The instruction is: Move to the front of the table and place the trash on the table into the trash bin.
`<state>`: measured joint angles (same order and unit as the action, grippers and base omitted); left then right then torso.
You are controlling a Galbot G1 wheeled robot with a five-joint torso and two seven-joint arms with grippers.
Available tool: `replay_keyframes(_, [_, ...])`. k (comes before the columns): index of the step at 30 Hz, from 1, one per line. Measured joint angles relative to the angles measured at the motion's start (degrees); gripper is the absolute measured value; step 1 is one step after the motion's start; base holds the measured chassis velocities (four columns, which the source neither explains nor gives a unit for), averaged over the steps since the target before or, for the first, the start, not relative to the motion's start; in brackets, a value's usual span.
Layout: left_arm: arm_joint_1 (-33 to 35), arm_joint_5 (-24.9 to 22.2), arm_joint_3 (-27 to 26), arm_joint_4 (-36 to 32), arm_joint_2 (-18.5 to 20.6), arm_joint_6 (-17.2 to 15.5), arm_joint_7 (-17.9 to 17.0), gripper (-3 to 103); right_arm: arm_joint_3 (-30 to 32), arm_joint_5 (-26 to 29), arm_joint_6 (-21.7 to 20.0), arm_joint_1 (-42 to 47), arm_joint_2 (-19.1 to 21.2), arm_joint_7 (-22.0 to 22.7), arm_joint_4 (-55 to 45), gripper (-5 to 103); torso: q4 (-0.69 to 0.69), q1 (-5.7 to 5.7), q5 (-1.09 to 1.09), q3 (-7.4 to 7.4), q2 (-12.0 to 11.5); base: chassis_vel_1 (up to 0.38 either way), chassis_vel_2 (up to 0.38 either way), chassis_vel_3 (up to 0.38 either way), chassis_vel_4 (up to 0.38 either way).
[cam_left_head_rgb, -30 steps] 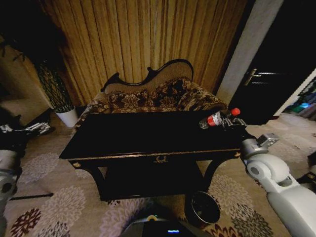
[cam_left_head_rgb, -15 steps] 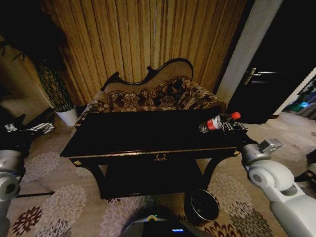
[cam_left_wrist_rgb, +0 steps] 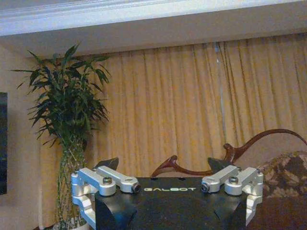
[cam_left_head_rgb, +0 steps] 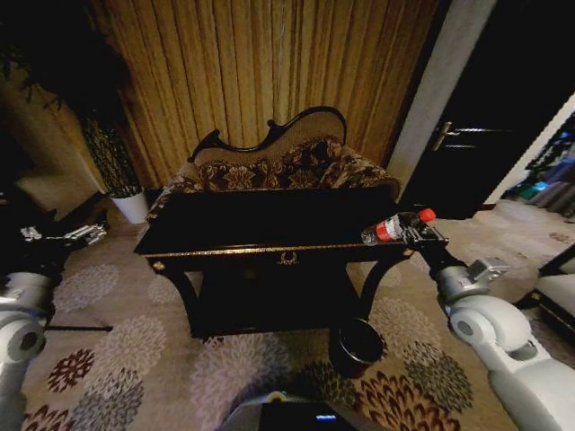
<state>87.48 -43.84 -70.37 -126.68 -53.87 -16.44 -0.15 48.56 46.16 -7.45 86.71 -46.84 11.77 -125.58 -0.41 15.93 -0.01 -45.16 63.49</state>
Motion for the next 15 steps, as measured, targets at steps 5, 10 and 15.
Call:
replay_keyframes(5, [0.11,0.35,0.55,-0.06,-0.45,0.08,0.04,100,-1.67,-1.55,0.8,0.02,-1.44,-0.03,1.33,34,0.0,-0.03,0.0,0.02,0.03,0.13,-0.143,-0.116,0.133])
replay_keyframes(10, [0.16,0.7,1.04,-0.62,-1.16,0.1,0.18,100,-4.89,-7.24,1.19,1.05,-5.44,-0.08,5.55,34,0.0,0.0,0.01,-0.01,0.0,0.027,-0.013,-0.022,0.02])
replay_keyframes(15, [0.07,0.9,1.53,-1.4,-1.67,0.1,0.2,100,-7.8,-12.47,3.3,0.49,-10.05,-2.46,13.85,34,0.0,0.05,0.0,-0.03,-0.03,-0.019,0.019,0.015,-0.036])
